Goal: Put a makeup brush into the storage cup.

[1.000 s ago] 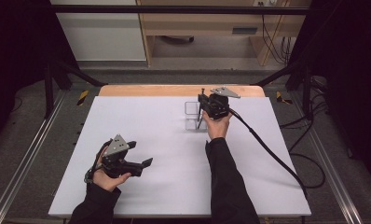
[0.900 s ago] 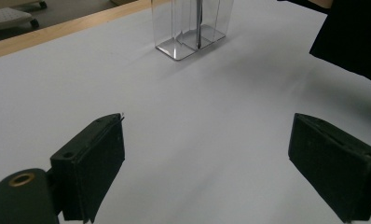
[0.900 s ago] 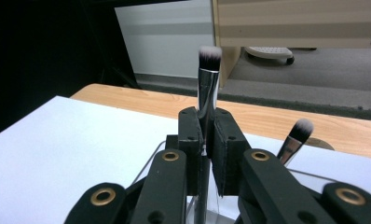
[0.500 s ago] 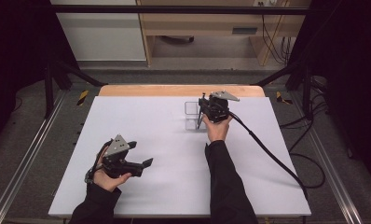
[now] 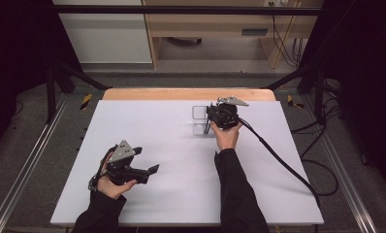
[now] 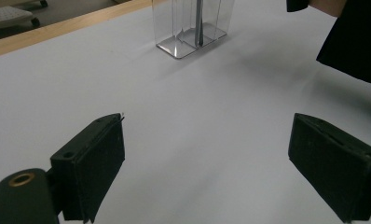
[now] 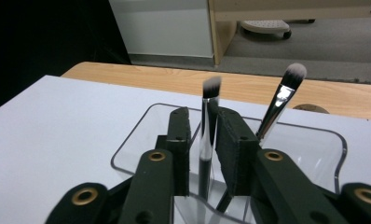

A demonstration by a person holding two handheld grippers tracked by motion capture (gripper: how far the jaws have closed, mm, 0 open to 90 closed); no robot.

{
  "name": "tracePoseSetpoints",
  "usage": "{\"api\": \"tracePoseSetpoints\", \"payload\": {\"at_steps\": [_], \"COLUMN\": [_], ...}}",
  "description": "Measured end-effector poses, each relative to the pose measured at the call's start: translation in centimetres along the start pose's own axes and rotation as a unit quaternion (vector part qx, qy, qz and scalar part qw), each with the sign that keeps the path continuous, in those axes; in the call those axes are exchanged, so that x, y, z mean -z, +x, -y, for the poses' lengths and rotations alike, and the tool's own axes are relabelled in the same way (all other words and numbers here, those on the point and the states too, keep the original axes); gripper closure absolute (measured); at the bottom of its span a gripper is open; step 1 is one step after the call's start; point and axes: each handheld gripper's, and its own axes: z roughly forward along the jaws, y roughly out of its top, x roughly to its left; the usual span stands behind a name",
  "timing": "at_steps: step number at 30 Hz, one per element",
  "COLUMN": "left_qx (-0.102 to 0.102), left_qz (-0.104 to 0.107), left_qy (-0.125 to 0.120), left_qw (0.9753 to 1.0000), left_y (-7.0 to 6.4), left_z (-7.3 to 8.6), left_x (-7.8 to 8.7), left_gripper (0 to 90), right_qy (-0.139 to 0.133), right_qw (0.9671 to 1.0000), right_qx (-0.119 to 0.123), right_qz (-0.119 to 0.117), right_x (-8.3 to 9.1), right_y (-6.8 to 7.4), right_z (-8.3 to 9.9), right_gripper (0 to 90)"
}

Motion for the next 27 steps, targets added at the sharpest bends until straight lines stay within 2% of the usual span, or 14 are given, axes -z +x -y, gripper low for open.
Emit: {"api": "tracePoseSetpoints", "payload": {"at_steps": [6,9,15,17,27], "left_qx": [0.002,0.004,0.005,0.006,0.011], "left_qz": [-0.001,0.0,-0.002,-0.002,-0.002], "left_qy": [0.0,0.001,0.002,0.004,0.005], "left_qw": [1.0,1.0,1.0,1.0,0.9999], "left_y": [-0.1,0.0,0.0,0.1,0.2], "left_z": [0.0,0.0,0.0,0.1,0.1], "left_x": [-0.1,-0.2,-0.3,-0.3,-0.3], "left_gripper": [9.7,9.6,9.6,9.5,9.3], "right_qy": [-0.005,-0.014,-0.013,-0.011,-0.012], "right_qw": [0.9999,0.9996,0.9982,0.9978,0.9954], "right_qx": [0.001,0.003,0.015,0.026,0.041], "right_qz": [-0.011,-0.026,-0.056,-0.06,-0.086], "right_x": [1.9,3.0,5.3,6.1,9.0], "right_y": [-0.4,-0.5,-0.4,-0.3,0.0], "right_z": [0.3,0.6,1.2,1.5,3.0], "right_gripper": [61.5,55.2,44.4,39.7,24.8]}}
